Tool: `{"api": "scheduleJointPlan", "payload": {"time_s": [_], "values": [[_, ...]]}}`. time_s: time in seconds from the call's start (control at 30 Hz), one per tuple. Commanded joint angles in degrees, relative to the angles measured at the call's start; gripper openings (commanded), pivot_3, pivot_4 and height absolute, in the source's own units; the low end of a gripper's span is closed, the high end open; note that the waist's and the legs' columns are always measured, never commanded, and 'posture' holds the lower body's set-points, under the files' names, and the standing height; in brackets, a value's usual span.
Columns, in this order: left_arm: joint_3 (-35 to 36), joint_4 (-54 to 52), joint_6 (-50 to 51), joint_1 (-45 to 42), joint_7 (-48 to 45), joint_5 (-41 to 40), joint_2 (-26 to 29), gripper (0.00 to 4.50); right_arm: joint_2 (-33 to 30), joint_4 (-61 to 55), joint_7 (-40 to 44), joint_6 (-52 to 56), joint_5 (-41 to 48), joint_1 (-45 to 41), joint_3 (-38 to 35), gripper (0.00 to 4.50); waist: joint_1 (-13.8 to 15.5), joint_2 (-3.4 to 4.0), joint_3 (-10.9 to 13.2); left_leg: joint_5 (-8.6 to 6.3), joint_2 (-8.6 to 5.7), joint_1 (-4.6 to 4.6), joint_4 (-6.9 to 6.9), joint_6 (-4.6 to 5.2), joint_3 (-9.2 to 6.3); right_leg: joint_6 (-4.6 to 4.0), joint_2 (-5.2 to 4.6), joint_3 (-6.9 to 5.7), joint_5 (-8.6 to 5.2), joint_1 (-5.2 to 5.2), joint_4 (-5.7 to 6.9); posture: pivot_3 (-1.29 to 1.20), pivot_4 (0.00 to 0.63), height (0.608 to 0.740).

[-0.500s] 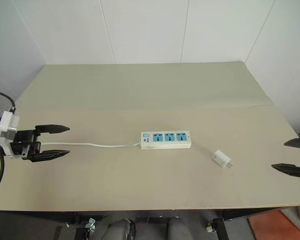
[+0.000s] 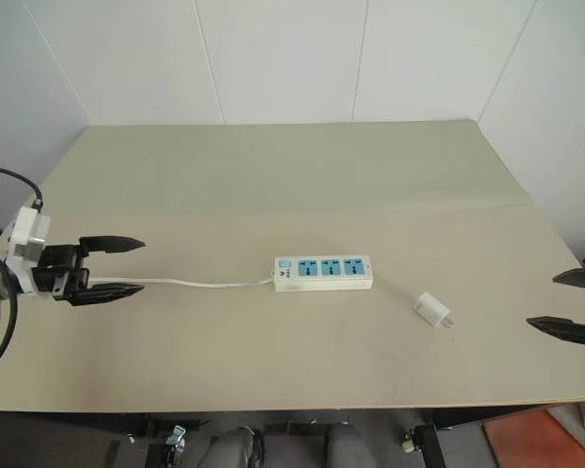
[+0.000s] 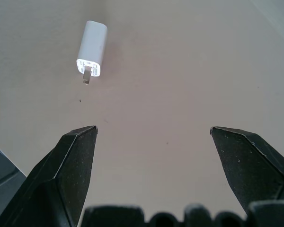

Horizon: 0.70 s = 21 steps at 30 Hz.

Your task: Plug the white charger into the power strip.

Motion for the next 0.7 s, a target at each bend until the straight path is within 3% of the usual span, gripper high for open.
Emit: {"api": "scheduleJointPlan", "payload": {"time_s": [0.03, 0.17, 0.43, 0.7], "values": [[-0.71, 1.38, -2.61, -1.93, -0.16, 0.57, -0.78, 4.47, 0.55, -1.69, -1.18, 0.78, 0.79, -0.24, -2.87, 4.50, 0.00, 0.00, 0.00, 0.00, 0.00, 0.00, 0.00, 0.00, 0.00, 0.00, 0.00, 0.00, 0.00, 0.00, 0.00, 0.00, 0.150, 0.740], [-4.53, 7.27, -7.62, -7.21, -0.16, 4.16, -6.66, 4.47, 1.63, -5.27, -3.11, 3.58, 3.56, -2.43, -2.06, 4.50, 0.38, 0.00, -0.01, 0.00, -0.03, 0.01, 0.01, 0.00, 0.00, 0.01, 0.00, 0.00, 0.01, 0.02, 0.02, 0.00, 0.150, 0.740], [-8.40, 32.69, -24.09, -22.90, -0.09, 14.36, -22.74, 4.47, 4.37, -18.16, -11.25, 11.14, 9.45, -9.07, 2.01, 4.50, 1.25, -0.12, -0.01, 0.00, -0.09, -0.22, 0.05, 0.00, -0.06, 0.05, 0.01, -0.07, 0.04, -0.02, -0.14, 0.00, 0.150, 0.740], [-8.87, 44.65, -29.13, -29.59, 2.45, 24.53, -30.22, 4.47, 7.36, -33.70, -20.57, 20.70, 16.79, -13.53, 3.59, 4.50, 1.52, -0.13, -0.01, 0.01, -0.15, -0.62, 0.12, 0.01, -0.27, 0.11, -0.04, -0.27, 0.09, -0.18, -0.38, 0.00, 0.150, 0.740]]}}
